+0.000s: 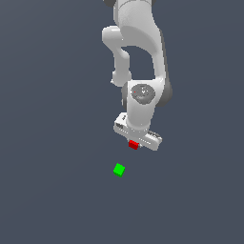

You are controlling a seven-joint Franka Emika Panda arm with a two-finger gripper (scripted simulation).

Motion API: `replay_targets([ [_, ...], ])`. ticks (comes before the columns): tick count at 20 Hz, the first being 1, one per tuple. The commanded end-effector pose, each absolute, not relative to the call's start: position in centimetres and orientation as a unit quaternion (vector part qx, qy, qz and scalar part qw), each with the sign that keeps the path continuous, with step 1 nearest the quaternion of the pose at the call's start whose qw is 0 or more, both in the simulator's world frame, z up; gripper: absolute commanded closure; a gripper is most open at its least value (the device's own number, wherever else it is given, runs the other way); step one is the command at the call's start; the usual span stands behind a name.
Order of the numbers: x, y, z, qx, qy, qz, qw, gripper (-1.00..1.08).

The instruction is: Stack the red cube on top of the green cube.

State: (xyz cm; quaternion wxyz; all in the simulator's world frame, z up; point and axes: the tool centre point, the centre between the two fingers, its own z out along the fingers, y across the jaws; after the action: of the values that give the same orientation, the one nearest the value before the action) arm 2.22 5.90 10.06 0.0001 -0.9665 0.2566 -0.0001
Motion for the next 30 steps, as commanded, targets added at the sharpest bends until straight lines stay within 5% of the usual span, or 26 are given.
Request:
replay_targets([
  [1, 3.5, 4.9, 9.5, -0.967, 0.257, 0.000, 0.000, 1.08],
  [15, 10.2, 0.1, 6.9, -0.967, 0.256, 0.000, 0.000, 1.08],
  [29, 12.3, -1.2, 6.2, -0.967, 0.256, 0.000, 0.000, 1.08],
  [30, 12.3, -1.2, 6.2, -0.967, 0.256, 0.000, 0.000, -0.92],
])
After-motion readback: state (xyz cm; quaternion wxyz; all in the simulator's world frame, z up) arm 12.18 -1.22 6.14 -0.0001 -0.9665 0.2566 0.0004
